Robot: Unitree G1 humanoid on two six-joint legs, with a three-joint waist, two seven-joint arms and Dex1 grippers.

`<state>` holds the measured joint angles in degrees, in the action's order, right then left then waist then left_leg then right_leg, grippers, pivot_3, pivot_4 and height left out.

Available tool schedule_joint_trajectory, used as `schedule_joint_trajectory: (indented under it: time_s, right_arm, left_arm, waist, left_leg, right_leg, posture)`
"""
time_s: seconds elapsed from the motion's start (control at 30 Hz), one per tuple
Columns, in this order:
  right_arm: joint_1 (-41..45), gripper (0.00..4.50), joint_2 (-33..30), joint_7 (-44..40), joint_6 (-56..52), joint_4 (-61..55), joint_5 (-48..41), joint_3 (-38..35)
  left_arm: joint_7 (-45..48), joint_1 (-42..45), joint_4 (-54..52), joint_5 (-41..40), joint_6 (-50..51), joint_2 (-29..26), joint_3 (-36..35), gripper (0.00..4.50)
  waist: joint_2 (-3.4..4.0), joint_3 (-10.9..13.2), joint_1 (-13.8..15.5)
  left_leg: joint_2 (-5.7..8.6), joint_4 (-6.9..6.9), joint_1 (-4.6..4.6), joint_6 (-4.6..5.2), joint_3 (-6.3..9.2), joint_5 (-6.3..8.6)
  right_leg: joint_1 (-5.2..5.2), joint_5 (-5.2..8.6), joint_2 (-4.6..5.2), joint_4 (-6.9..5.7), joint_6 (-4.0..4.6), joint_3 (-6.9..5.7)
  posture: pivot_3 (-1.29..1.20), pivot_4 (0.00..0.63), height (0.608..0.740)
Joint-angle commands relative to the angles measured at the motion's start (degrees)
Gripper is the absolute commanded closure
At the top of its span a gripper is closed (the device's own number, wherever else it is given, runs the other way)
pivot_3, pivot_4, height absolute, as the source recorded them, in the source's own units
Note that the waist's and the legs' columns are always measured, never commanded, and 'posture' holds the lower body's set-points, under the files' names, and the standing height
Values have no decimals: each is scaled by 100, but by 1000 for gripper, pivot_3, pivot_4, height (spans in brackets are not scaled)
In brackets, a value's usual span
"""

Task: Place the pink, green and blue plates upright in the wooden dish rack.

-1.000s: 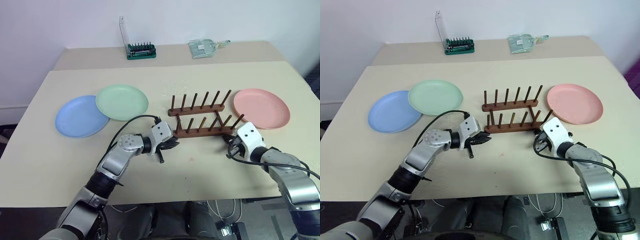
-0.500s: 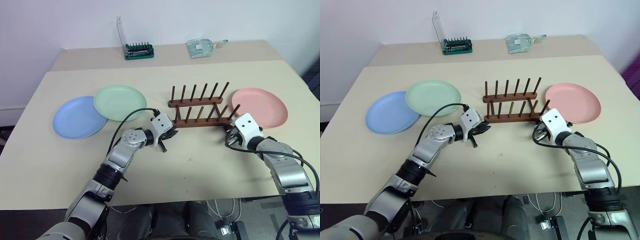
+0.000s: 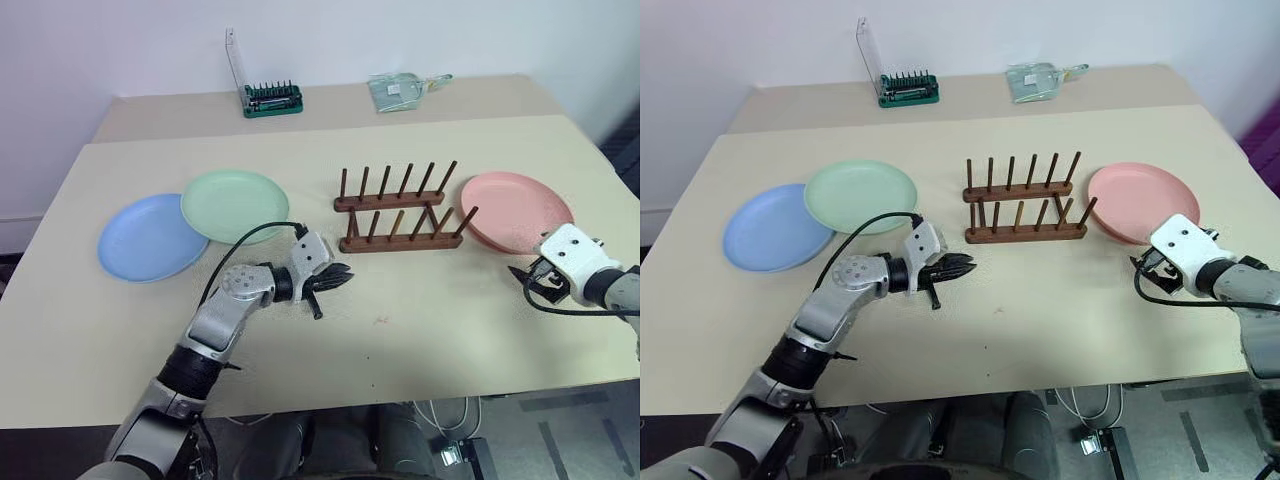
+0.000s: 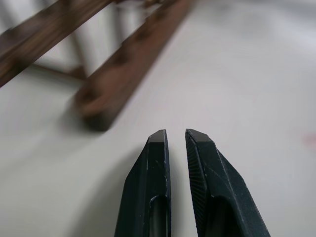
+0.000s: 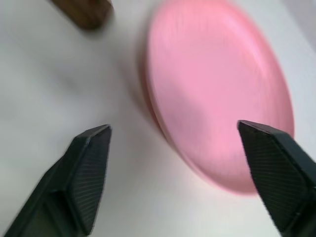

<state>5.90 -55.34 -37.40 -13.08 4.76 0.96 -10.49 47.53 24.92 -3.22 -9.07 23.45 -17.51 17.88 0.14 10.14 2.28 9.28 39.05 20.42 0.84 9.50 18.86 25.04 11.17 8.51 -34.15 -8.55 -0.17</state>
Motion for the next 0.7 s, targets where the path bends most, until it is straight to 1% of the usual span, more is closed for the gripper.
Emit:
schedule_joint_trajectory:
  time_s: [0.03, 0.1, 0.13, 0.2, 0.27, 0.3, 0.33, 0.43, 0.53, 0.57, 0.6, 0.63, 0.67, 0.7]
  right_arm:
    - [648, 531, 96, 110, 608, 854, 311, 342]
    - [984, 1147, 169, 110, 873, 1310, 421, 541]
    - [1123, 1689, 200, 107, 967, 1481, 459, 608]
    - [1324, 2627, 202, 167, 1212, 1767, 628, 759]
    - [1422, 3697, 202, 199, 1400, 1920, 694, 817]
    - [1452, 4162, 229, 203, 1420, 1937, 644, 779]
    - [1460, 4473, 235, 206, 1456, 1944, 617, 754]
    - [1365, 4473, 168, 269, 1593, 1805, 643, 686]
    - [1096, 4473, 56, 182, 1420, 1040, 242, 134]
    - [1084, 4473, 86, 102, 1240, 776, -43, -107]
    - [1172, 4473, 166, -56, 771, 399, -674, -513]
    - [1374, 4473, 243, -240, 45, -65, -1643, -1007]
    - [1509, 4473, 290, -357, -515, -414, -2342, -1359]
    - [1627, 4473, 251, -600, -1265, -915, -3470, -1724]
  left_arm:
    - [169, 100, -396, -199, 138, 25, 64, 3969]
    - [182, 118, -473, -209, 152, 36, 93, 3969]
    - [160, 125, -480, -198, 158, 40, 101, 3969]
    - [109, 112, -485, -177, 161, 44, 110, 3969]
    - [80, 63, -520, -152, 154, 18, 131, 3969]
    - [69, 37, -541, -143, 154, -2, 140, 3969]
    - [60, 10, -565, -149, 155, -20, 141, 3969]
    - [33, -42, -610, -148, 164, -69, 144, 3969]
    - [26, -84, -635, -111, 156, -160, 137, 3969]
    - [17, -83, -634, -120, 167, -181, 116, 3969]
    - [11, -81, -630, -145, 179, -203, 87, 3969]
    - [15, -79, -615, -166, 186, -233, 63, 3969]
    - [17, -77, -605, -181, 190, -255, 48, 3969]
    - [42, -74, -579, -182, 163, -286, 49, 3969]
  waist:
    - [6, 1, -28]
    - [6, 2, -36]
    - [6, 2, -25]
    - [7, 1, -10]
    - [7, 1, 1]
    - [8, 1, 7]
    - [8, 1, 6]
    - [8, 1, 2]
    - [15, 3, 7]
    - [19, 3, 4]
    - [25, 7, -4]
    - [38, 12, -9]
    - [46, 12, -16]
    - [49, 12, -13]
  left_leg:
    - [0, 0, -1, 0, -3, 0]
    - [-4, -1, -5, -2, -6, -1]
    - [-4, -1, -4, -3, -5, -2]
    - [-5, -2, -3, -3, -3, -2]
    - [-4, -1, -1, -3, -4, -2]
    - [-3, -1, 0, -2, -3, -2]
    - [-3, -1, 1, -2, -2, -2]
    - [-3, -3, 4, -1, 0, -1]
    - [-3, -6, 7, -1, 1, -1]
    - [-3, -6, 10, -1, 0, -1]
    - [-3, -5, 11, -1, -1, -1]
    - [-3, -4, 11, -1, -3, -1]
    - [-3, -4, 11, -1, -6, -1]
    - [-4, -4, 9, -1, -8, -1]
  right_leg:
    - [0, 0, 0, 0, 0, 1]
    - [0, 0, -5, -1, 1, 5]
    - [1, -1, -5, -2, 2, 4]
    - [2, -1, -6, -2, 3, 4]
    - [3, -1, -5, -1, 3, 5]
    - [3, -1, -5, -1, 3, 5]
    - [4, -1, -5, -1, 3, 4]
    - [7, -1, -6, 3, 3, 4]
    - [13, -1, -6, 2, 3, 4]
    - [16, -1, -6, 1, 3, 5]
    - [16, -1, -5, 0, 3, 5]
    - [16, -2, -5, 1, 3, 7]
    - [17, -2, -5, 1, 3, 12]
    - [17, -2, -6, 1, 3, 15]
  posture:
    - [0, 150, 738]
    - [0, 150, 738]
    - [0, 150, 738]
    - [0, 150, 738]
    - [0, 150, 738]
    - [0, 150, 738]
    - [0, 150, 738]
    - [0, 150, 738]
    - [0, 150, 738]
    - [0, 150, 738]
    - [0, 150, 738]
    - [0, 150, 738]
    - [0, 150, 738]
    - [0, 150, 738]
